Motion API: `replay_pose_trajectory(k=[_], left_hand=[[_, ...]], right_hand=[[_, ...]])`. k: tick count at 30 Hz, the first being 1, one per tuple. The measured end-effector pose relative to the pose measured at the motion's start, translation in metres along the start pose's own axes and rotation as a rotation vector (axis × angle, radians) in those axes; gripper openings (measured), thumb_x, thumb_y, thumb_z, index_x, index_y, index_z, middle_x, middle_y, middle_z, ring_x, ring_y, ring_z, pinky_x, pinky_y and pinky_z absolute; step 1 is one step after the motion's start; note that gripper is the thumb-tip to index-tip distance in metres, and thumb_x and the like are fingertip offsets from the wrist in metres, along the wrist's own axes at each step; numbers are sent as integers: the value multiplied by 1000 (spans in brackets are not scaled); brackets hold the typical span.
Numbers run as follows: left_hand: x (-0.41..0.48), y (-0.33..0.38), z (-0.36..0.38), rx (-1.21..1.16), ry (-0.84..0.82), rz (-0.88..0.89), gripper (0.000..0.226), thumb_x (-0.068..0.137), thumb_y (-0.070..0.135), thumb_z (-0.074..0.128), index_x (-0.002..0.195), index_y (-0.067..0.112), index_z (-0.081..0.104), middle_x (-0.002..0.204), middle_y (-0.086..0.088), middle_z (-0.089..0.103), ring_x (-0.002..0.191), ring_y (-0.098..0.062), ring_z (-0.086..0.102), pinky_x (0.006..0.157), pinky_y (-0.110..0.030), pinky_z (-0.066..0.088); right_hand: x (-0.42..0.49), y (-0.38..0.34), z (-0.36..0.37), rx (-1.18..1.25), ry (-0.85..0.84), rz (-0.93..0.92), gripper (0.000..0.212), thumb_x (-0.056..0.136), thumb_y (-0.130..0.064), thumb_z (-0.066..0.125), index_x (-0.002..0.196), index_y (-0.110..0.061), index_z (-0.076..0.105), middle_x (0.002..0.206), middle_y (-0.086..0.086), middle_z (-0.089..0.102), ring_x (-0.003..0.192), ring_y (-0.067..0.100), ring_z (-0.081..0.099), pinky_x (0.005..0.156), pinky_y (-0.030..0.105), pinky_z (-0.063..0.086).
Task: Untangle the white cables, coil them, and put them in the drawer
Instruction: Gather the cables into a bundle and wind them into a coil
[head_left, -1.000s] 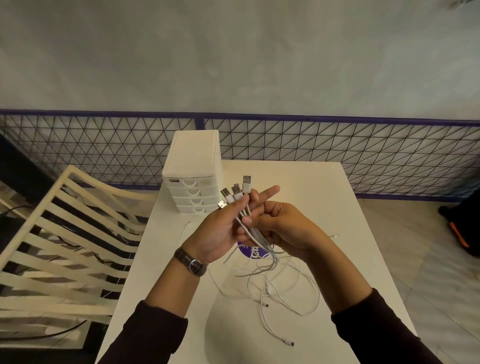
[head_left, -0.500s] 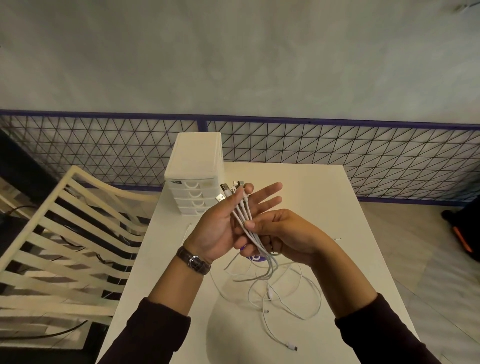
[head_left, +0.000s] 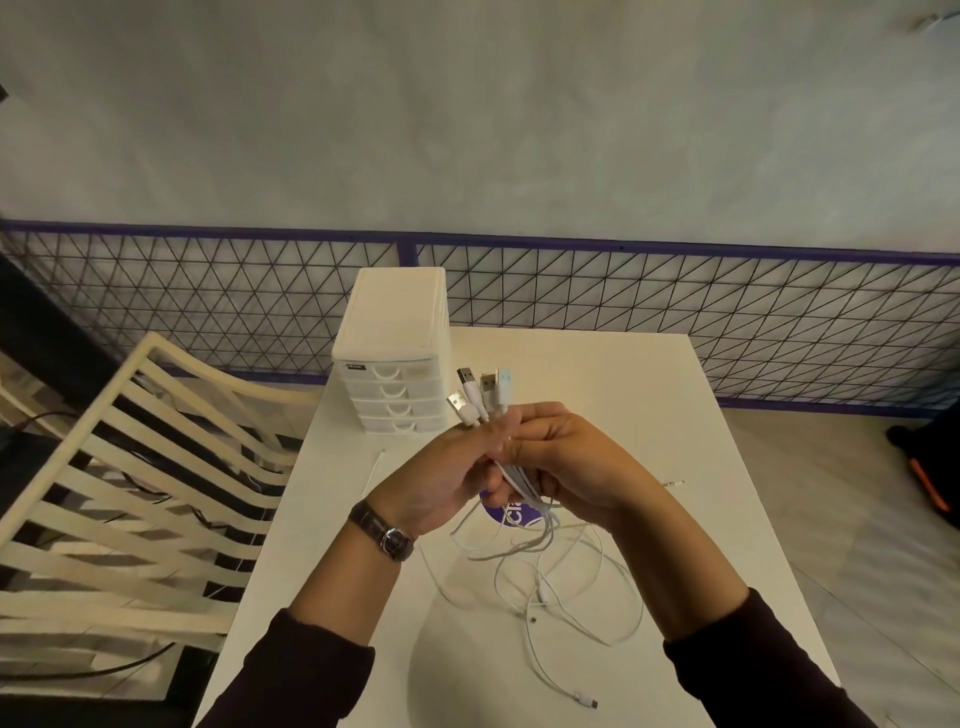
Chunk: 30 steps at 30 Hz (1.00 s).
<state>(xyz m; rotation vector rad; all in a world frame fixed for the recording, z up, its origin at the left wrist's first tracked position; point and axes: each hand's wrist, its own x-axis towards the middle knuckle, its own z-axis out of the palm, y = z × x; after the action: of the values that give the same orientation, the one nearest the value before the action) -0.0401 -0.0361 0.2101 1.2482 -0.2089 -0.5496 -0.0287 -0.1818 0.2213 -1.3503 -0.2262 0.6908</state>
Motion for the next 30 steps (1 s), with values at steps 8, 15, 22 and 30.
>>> replay_pose_trajectory(k=[8,15,22,30], left_hand=[[-1,8,-1,336,129,-12,43,93,45,32,117,29,63,111,1,70,98,-5,66,78,-12,49],[-2,1,-1,-170,-51,-28,48,92,49,29,131,32,52,142,11,46,117,-23,24,104,-38,38],[-2,14,-4,-207,8,40,51,94,40,27,134,17,48,135,4,55,115,-16,54,95,-30,46],[7,38,-14,-430,110,-32,49,97,33,29,102,4,69,121,-17,64,111,-29,62,97,-42,46]], right_hand=[[-1,-7,1,-153,45,-26,10,79,-12,66,79,-10,76,77,14,74,74,24,72,75,35,60],[-4,-18,0,-220,-15,13,15,84,-6,63,95,3,69,87,20,72,86,28,71,83,35,57],[-4,-24,-1,-353,-95,27,14,85,-8,64,94,-1,72,84,14,74,83,22,72,80,24,55],[0,-36,4,-362,-52,19,9,82,-13,65,81,-13,73,76,6,75,73,13,71,66,18,52]])
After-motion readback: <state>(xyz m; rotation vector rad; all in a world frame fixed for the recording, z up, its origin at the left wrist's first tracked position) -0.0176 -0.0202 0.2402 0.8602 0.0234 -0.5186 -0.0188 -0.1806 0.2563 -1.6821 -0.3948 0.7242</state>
